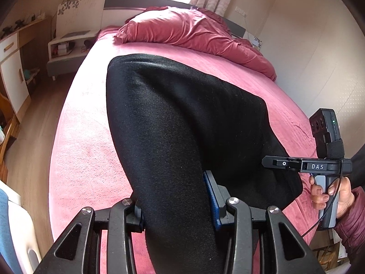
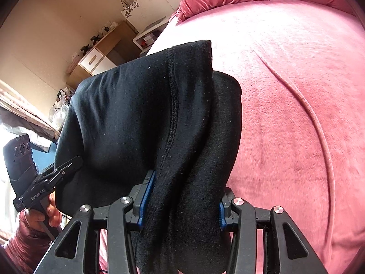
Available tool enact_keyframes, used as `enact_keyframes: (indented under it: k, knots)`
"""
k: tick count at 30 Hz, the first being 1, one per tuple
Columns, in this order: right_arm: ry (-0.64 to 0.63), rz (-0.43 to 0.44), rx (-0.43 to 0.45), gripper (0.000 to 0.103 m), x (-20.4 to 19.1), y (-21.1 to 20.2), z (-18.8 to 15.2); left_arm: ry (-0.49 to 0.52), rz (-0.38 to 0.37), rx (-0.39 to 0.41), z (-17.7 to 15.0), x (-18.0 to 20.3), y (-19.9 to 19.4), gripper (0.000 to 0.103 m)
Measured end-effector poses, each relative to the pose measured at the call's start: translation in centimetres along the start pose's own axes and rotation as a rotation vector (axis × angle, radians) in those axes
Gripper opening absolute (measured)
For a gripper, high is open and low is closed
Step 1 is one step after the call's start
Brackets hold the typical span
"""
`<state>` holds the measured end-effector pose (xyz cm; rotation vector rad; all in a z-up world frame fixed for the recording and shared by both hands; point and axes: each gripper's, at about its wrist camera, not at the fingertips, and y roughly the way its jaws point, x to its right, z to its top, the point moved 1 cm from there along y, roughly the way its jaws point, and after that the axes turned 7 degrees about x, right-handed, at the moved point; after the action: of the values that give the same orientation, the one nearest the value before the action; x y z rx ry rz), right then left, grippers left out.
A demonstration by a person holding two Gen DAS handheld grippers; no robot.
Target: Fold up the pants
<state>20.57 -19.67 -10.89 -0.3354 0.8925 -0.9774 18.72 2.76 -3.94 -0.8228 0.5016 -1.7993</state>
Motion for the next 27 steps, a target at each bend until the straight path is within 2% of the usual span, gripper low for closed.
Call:
enact_keyframes:
  k: [3, 5, 7, 10, 14, 18, 22, 24, 27]
  knots:
    - [0.029, -0.009, -0.03, 0.046, 1.0, 2.0, 0.2, -0.061, -0.01, -0.046, -0.3, -1.4, 2.1, 0.042]
    - [0.058, -0.045, -0.076, 0.047, 2.0, 4.0, -0.6, -0.138, -0.004, -0.119, -1.6, -3.0, 4.7, 0.044]
    - [0.085, -0.028, -0.075, 0.053, 3.0, 4.9, -1.3, -0.178, 0.03, -0.155, -3.3, -4.3, 6.6, 0.053]
    - [0.111, -0.006, -0.071, 0.058, 3.7, 4.7, -1.5, -0.303, -0.035, -0.14, -4.1, -6.1, 6.8, 0.056]
    - [0.088, -0.027, -0.069, 0.062, 3.2, 4.0, -0.8, -0.268, -0.022, -0.136, -3.5, -5.5, 6.2, 0.058]
    - [0.066, -0.056, -0.027, 0.065, 2.8, 2.0, -0.6, -0.315, -0.001, -0.118, -2.5, -5.9, 5.2, 0.059]
    - [0.034, -0.083, 0.025, 0.065, 1.8, -1.1, -1.7, -0.335, 0.042, -0.064, -3.1, -6.5, 3.1, 0.059]
    - [0.015, -0.101, 0.055, 0.064, 1.4, -2.8, -2.4, -0.338, 0.068, -0.033, -3.5, -6.6, 1.6, 0.058]
    - [0.006, -0.086, 0.08, 0.052, 0.6, -4.5, -3.6, -0.324, 0.116, 0.002, -4.5, -6.4, -0.3, 0.057]
